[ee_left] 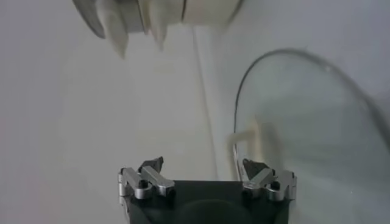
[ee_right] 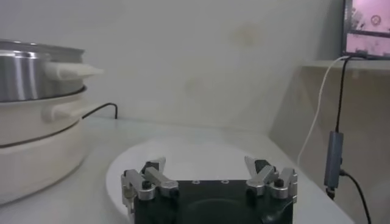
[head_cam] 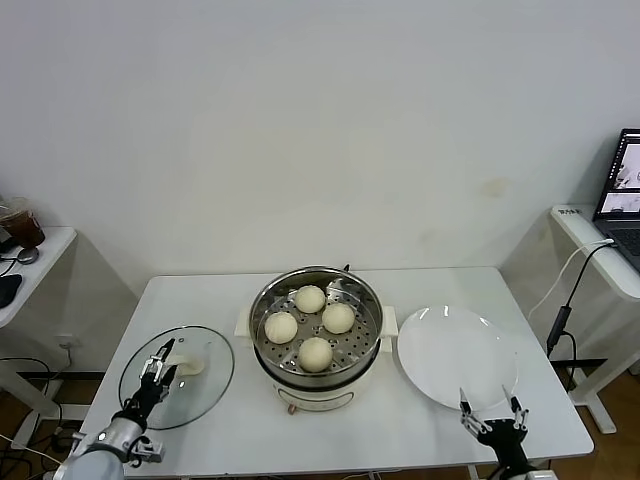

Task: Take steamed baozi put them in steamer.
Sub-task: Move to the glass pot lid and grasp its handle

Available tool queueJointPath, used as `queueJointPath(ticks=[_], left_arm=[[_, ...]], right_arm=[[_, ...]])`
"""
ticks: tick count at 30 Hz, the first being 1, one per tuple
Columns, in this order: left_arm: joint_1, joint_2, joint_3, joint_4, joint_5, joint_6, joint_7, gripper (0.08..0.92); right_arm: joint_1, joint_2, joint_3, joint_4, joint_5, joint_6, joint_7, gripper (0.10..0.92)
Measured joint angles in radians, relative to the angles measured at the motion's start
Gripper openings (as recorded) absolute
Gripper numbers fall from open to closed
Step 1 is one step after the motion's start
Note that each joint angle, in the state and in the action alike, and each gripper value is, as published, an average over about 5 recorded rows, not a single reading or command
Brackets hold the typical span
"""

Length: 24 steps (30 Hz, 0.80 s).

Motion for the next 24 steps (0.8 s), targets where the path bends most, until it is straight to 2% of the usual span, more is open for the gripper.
queueJointPath(ticks=[12,24], left_arm=[[-0.093,-0.003,0.018,0.099,0.014,0.011,0.007,0.806],[-0.116,-0.007,0.025,0.137,0.008,0.028,0.024,0.481]], right_arm=[[-0.015,0.008,-0.005,0.010,-0.003,0.000,-0.008,0.823],[-0.022,0.013,-0.019,0.018,-0.009,-0.001,-0.012,0.823]])
